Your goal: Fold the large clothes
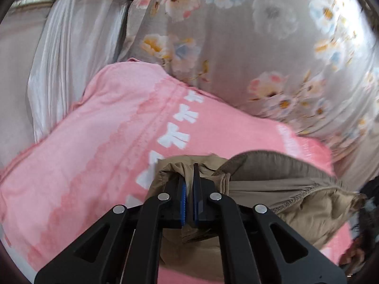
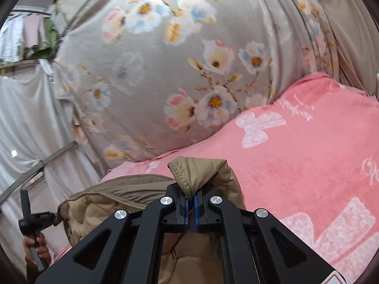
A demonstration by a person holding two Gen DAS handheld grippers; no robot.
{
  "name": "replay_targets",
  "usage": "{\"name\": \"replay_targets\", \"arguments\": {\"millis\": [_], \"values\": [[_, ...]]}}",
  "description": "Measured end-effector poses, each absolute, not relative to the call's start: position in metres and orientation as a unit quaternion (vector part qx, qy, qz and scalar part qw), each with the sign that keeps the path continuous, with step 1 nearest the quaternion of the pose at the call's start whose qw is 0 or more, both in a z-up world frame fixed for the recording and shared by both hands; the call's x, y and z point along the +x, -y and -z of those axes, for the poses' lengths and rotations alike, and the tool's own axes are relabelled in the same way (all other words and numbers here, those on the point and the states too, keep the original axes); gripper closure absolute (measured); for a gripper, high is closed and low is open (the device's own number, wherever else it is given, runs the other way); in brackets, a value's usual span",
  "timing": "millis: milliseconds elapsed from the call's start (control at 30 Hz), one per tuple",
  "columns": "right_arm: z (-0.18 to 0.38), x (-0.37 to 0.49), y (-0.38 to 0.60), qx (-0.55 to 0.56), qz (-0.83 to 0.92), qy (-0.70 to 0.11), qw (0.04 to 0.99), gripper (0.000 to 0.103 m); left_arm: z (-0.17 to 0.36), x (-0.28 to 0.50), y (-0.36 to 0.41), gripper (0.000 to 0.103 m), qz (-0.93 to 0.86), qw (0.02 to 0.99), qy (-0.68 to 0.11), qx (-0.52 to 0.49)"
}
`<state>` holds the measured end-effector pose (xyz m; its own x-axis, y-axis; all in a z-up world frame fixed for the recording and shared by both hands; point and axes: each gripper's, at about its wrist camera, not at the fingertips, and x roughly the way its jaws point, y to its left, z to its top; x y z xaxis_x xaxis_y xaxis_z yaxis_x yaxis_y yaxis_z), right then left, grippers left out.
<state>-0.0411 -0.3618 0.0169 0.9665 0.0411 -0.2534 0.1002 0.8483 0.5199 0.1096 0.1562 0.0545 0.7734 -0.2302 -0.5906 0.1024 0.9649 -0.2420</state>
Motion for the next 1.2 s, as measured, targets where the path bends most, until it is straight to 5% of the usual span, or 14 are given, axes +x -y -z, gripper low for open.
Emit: {"name": "replay_targets", "arguments": {"millis": [433, 1200], "values": [[0.06, 0.123, 0.377, 0.283, 0.09, -0.252, 0.921, 0.1, 0.042, 0.268, -0.106, 0.098, 0.004, 0.904, -0.426, -0.034], [0.131, 0.165, 0.366, 0.262, 0.102, -0.346, 0.895, 0.102, 0.122, 0.287, -0.079, 0.098, -0.018, 0.908, -0.418, 0.013]]}}
